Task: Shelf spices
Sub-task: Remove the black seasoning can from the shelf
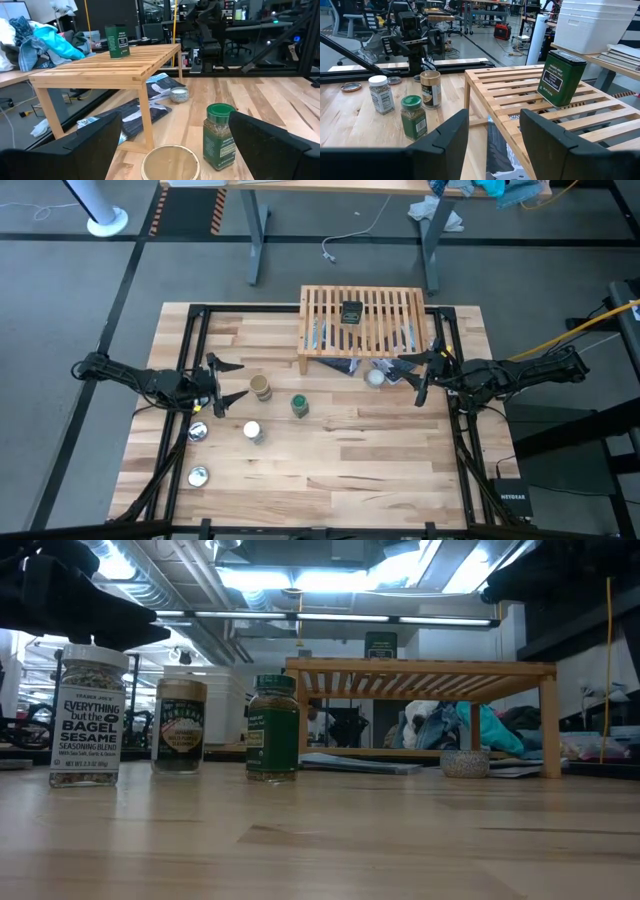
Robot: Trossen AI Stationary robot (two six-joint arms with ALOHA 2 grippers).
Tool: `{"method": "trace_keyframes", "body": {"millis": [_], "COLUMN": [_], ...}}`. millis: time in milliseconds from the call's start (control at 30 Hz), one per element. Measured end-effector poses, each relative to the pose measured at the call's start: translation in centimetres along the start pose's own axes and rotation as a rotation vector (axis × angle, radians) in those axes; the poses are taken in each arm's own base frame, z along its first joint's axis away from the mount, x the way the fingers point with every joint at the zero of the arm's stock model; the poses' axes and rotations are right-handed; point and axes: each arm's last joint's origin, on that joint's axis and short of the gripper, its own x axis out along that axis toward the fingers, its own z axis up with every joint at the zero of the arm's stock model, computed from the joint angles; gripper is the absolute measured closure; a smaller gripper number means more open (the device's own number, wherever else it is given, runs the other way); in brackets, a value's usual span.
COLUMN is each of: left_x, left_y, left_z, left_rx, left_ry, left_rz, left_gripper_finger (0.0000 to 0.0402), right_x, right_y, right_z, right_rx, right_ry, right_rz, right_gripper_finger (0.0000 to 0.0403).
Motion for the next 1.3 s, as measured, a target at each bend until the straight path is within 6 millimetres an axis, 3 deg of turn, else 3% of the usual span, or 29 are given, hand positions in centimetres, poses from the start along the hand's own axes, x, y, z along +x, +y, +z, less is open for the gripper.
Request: {"method": "trace_keyframes", "body": {"millis": [433, 567, 733, 967, 1300], "left_x": [0.0, 0.0, 0.0, 0.0, 0.0], "left_y": [0.0, 0.0, 0.0, 0.0, 0.0], "left_z": [0.0, 0.0, 0.0, 0.0, 0.0], "left_rx": [-0.003, -0.008, -0.008, -0.007, -0.006], "left_ry": [0.001, 0.001, 0.002, 0.002, 0.002], "left_rz": [0.000, 0.000, 0.000, 0.000, 0.000], "left_gripper_finger": [0.0041, 0.0041, 0.0041, 0.0041, 0.0041], "right_x": [0.1, 1.3, 4.5, 7.9, 10.2], "right_y": [-0.1, -0.6, -1.9, -6.0, -12.6], "right_z": [1.3, 1.2, 0.6, 0.3, -0.1], "right_rx": [-0.101, -0.111, -0.130, -0.179, -0.090], "right_ry": [-0.111, -0.088, -0.027, -0.012, -0.022], "right_rz": [-0.048, -0.217, -0.321, -0.357, -0.106], "right_gripper_finger": [0.0221, 0.0221, 0.0221, 0.0221, 0.0221]}}
